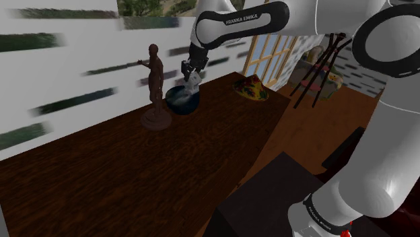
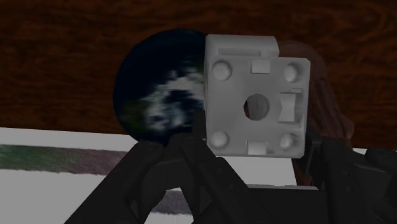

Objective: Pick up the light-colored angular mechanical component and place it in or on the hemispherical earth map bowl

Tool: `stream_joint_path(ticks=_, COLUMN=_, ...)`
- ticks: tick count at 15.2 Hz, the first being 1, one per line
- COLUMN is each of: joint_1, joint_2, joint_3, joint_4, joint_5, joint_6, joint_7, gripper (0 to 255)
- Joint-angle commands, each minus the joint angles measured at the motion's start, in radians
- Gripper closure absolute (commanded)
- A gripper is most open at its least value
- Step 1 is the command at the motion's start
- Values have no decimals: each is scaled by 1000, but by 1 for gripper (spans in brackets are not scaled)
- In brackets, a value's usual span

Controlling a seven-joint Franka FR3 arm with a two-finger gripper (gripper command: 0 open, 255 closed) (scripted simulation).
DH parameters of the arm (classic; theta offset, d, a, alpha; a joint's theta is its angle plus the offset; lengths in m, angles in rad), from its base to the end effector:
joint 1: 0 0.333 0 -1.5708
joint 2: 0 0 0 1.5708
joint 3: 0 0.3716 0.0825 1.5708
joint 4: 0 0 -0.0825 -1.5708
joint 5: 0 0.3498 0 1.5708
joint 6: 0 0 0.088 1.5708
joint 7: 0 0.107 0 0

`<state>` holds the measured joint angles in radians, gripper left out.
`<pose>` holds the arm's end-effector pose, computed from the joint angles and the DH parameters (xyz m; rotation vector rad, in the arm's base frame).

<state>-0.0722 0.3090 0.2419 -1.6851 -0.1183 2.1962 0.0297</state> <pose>0.6453 0.0858 0.5112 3.1009 0.2803 0.3346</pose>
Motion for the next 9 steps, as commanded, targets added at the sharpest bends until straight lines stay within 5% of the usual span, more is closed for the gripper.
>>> stream_joint_path(ticks=1, joint_1=-12, joint_2=60, joint_3=-11, joint_4=87, joint_5=-3, joint_6=-26, joint_7=-30, gripper=255)
stream_joint_path(ticks=9, joint_1=-43, joint_2=361, joint_3=-45, joint_4=574, joint_5=-12, joint_6=-211, joint_7=-144, gripper=255)
